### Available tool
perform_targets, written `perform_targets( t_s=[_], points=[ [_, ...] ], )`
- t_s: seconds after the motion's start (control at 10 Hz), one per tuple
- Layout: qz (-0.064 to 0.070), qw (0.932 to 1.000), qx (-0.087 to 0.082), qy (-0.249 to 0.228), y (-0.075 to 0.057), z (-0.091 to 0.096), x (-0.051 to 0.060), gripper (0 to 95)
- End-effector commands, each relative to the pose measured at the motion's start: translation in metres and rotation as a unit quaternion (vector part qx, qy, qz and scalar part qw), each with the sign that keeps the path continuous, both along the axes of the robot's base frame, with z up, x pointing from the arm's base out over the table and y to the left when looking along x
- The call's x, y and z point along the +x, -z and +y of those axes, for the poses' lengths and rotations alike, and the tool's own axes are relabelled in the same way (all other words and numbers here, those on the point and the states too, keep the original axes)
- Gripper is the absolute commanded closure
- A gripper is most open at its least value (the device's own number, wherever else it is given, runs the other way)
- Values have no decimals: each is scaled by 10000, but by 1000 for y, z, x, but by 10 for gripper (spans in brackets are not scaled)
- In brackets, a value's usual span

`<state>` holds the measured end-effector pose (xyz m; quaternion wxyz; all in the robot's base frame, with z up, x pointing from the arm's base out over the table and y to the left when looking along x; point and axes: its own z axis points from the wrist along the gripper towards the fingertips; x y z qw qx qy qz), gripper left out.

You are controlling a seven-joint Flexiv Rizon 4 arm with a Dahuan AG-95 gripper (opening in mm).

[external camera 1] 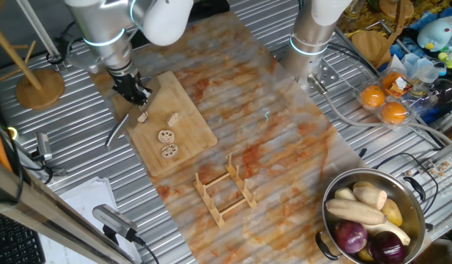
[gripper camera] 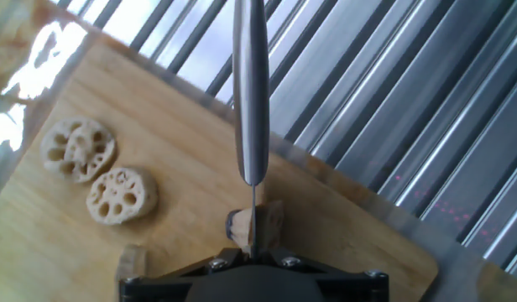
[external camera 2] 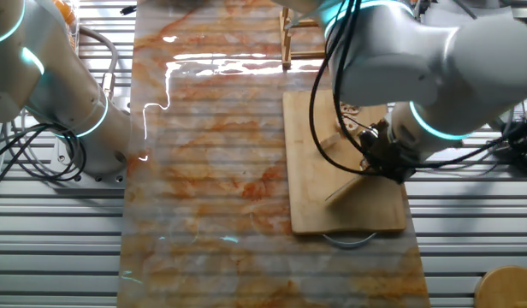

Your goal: Slice the lotus root

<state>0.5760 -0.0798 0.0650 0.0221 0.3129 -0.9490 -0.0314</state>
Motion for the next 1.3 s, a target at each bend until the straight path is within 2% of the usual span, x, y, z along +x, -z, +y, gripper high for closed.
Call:
perform_targets(
  t_s=[0.1,0.2,0.5,0.6,0.8,0.9,1.0,1.2,1.3],
  points=[
    [119,9999,-33,42,57,-2,-6,950],
    [76,10000,-23,45,60,-3,-4,950],
    [57,10000,32,72,64,2,12,950],
    [-18,10000,32,65,65,5,17,950],
    [-66,9999,38,87,65,10,28,950],
    [-28,9999,40,105,64,12,31,950],
    [6,10000,13,92,66,13,29,950],
    [-28,10000,21,52,68,11,19,950],
    [-29,10000,-36,32,66,12,20,950]
  ],
)
